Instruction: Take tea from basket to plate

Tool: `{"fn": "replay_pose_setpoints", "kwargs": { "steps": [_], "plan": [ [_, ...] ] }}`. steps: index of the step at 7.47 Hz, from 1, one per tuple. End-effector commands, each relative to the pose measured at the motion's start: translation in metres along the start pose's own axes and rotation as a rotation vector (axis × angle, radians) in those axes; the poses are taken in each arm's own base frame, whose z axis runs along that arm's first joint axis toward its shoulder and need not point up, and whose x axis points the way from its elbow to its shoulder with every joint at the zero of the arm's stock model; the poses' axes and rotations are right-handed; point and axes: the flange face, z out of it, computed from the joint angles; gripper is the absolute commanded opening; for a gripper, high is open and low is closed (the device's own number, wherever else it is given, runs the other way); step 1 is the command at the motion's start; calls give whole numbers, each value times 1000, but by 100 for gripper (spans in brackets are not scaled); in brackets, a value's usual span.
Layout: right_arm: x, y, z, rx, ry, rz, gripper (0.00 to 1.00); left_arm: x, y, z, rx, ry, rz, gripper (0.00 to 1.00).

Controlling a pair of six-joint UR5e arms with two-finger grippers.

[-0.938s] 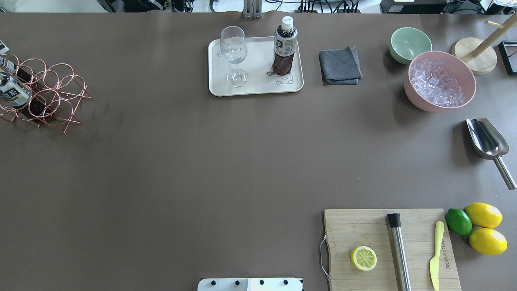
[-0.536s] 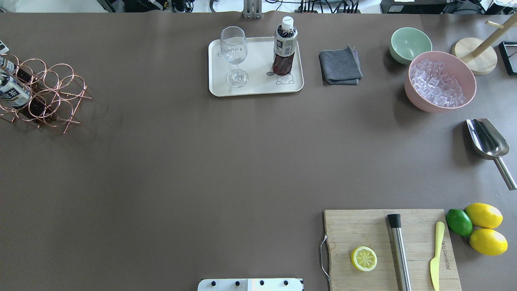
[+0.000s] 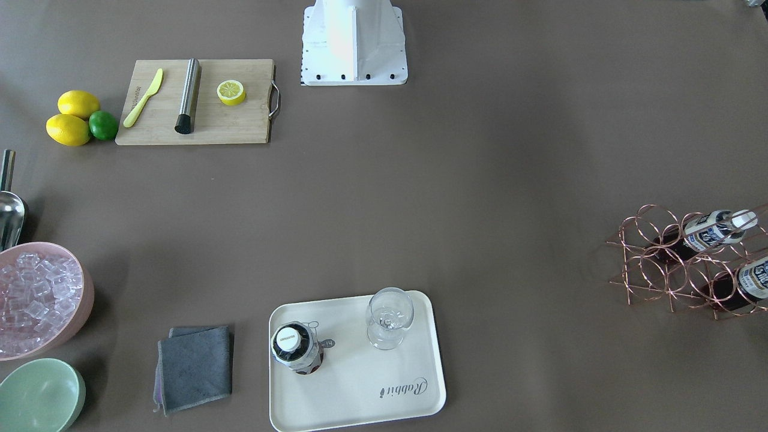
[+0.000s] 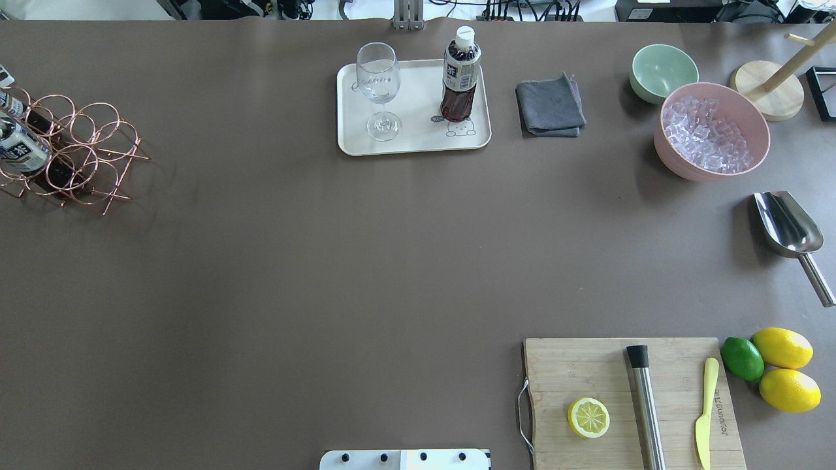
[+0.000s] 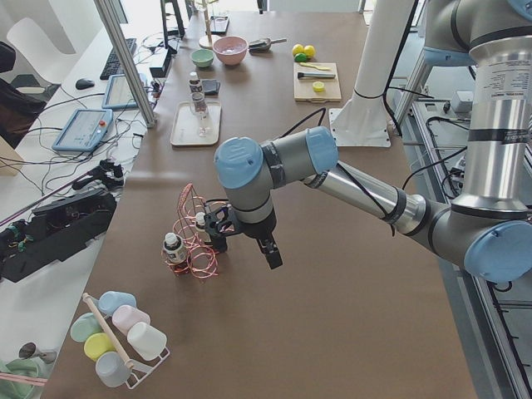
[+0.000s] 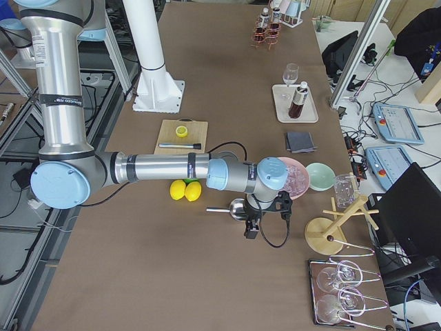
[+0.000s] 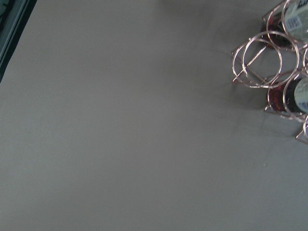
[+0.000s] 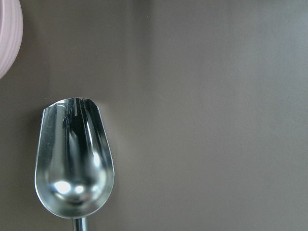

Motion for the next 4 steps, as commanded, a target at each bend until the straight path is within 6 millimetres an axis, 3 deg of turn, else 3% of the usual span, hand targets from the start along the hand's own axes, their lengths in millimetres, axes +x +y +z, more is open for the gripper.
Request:
{"fn": "replay_pose_setpoints", "kwargs": {
  "steps": [1, 3, 4],
  "plan": [
    [0, 0, 0, 0, -1, 0, 100, -44, -7, 28, 19, 12, 137, 99],
    [-1, 0, -1, 3, 4, -6, 100, -60, -18, 52, 23, 17, 142, 99],
    [-1, 0, -1, 3, 4, -7, 100, -54, -27, 65, 22, 12, 178, 99]
  ]
}}
